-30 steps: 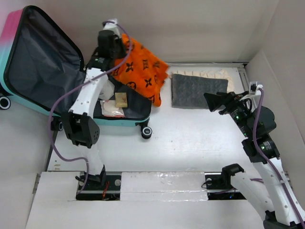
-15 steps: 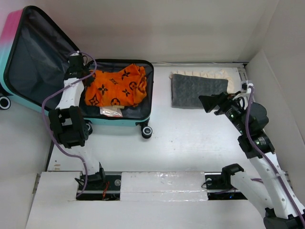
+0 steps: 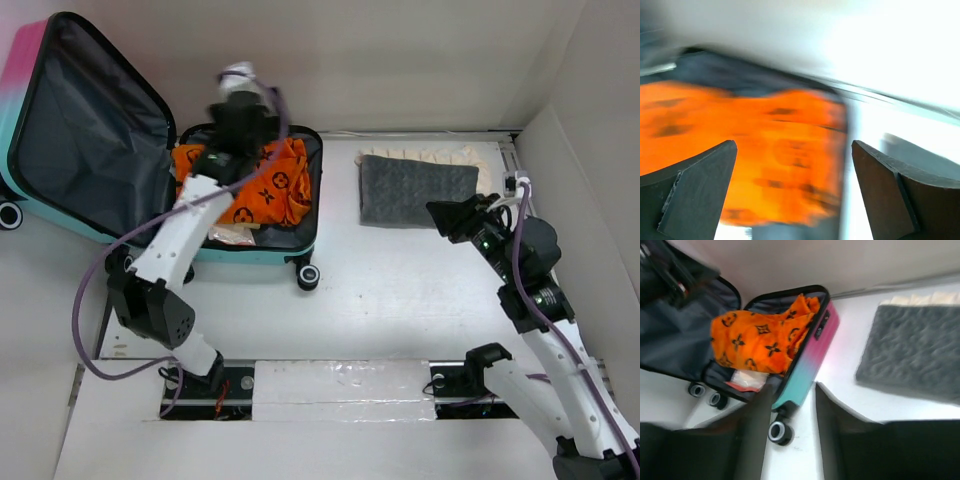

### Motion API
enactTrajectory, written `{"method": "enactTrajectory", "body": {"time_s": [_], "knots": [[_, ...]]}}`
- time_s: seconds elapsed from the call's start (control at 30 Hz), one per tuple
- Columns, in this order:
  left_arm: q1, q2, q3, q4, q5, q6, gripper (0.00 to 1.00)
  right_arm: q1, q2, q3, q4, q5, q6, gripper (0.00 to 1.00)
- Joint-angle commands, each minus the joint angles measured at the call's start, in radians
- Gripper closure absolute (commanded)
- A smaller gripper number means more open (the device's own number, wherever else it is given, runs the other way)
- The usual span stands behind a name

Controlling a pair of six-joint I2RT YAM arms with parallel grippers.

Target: Pack the luggage

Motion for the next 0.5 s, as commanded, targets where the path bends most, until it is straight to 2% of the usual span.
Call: {"method": "enactTrajectory", "body": {"time_s": [0.0, 0.03, 0.07, 0.13, 0.17, 0.27, 0.3, 0.4, 0.47], "knots": [[-0.259, 0.015, 0.090, 0.039, -0.076, 0.044, 0.06, 0.008, -0.048, 0.001, 0.043, 0.056, 0.004, 0.72], [-0.352, 0.088, 0.104, 0.049, -0.060, 0.029, 0.06, 0.008, -0.059, 0.001, 0.032, 0.082, -0.008, 0.81], [-0.390, 0.130, 0.121, 0.065, -0.046, 0.009, 0.08, 0.008, -0.083, 0.001, 0.022, 0.102, -0.008, 0.88], [-0.460, 0.275, 0.205, 0.065, 0.008, -0.016, 0.08, 0.008, -0.109, 0.001, -0.001, 0.180, -0.008, 0.85], [-0.474, 0.327, 0.240, 0.065, 0.023, -0.029, 0.08, 0.008, -0.129, 0.001, -0.002, 0.196, -0.008, 0.74], [-0.485, 0.528, 0.400, 0.056, 0.052, -0.071, 0.10, 0.008, -0.148, -0.008, -0.002, 0.217, -0.008, 0.56], [-0.485, 0.576, 0.437, 0.046, 0.071, -0.083, 0.11, 0.008, -0.148, -0.008, -0.011, 0.217, -0.008, 0.46], [-0.439, 0.756, 0.593, 0.019, 0.098, -0.141, 0.12, 0.008, -0.137, -0.008, -0.011, 0.196, -0.017, 0.36], [-0.430, 0.829, 0.644, 0.019, 0.088, -0.151, 0.13, 0.008, -0.137, -0.008, -0.011, 0.196, -0.017, 0.36]]}}
